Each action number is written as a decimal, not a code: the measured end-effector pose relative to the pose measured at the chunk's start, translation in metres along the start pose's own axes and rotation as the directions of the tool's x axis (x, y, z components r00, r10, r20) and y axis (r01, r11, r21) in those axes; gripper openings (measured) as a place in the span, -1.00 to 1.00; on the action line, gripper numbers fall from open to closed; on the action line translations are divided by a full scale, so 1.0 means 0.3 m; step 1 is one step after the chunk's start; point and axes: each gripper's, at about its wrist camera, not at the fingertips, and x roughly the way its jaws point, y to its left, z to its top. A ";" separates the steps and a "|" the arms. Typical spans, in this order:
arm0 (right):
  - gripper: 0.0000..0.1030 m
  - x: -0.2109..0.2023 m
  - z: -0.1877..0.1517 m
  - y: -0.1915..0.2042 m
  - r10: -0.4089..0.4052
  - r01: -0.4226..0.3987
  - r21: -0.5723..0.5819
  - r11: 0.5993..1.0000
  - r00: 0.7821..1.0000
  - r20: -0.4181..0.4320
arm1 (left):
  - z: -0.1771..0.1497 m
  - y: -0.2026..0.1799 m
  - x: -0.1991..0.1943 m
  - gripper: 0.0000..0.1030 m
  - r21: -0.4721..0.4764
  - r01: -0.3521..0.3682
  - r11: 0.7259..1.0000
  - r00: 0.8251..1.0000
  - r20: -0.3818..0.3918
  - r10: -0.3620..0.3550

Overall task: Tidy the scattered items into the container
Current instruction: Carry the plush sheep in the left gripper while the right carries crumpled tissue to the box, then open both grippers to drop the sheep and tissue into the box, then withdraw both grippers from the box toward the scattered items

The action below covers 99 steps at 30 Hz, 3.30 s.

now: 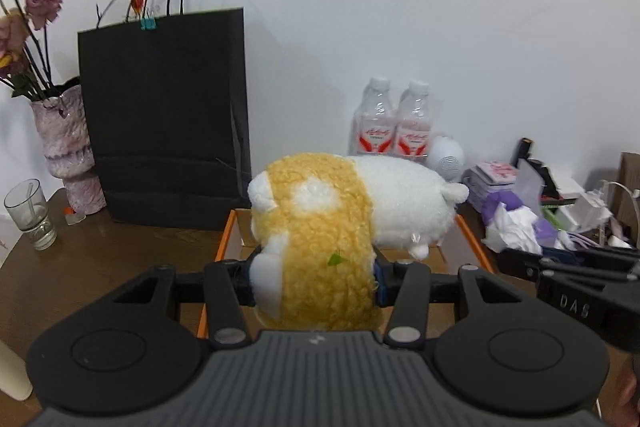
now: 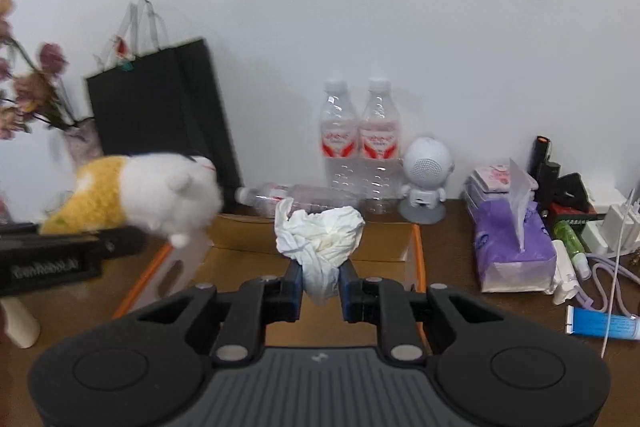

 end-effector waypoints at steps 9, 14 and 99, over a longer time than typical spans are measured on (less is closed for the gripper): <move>-0.64 0.259 0.067 -0.024 0.026 -0.022 0.031 0.999 0.990 -0.140 | 0.043 0.076 0.312 -0.05 -0.031 -0.008 0.999 0.976 -0.217 0.001; -0.63 0.430 0.073 -0.026 -0.010 0.015 0.019 1.000 0.967 -0.253 | 0.023 0.123 0.488 -0.05 -0.078 0.006 0.997 0.941 -0.336 -0.032; 0.71 -0.555 -0.866 0.038 0.064 -0.078 0.124 0.989 0.991 0.114 | -1.022 -0.004 -0.647 1.00 0.037 -0.050 0.998 0.941 0.337 0.034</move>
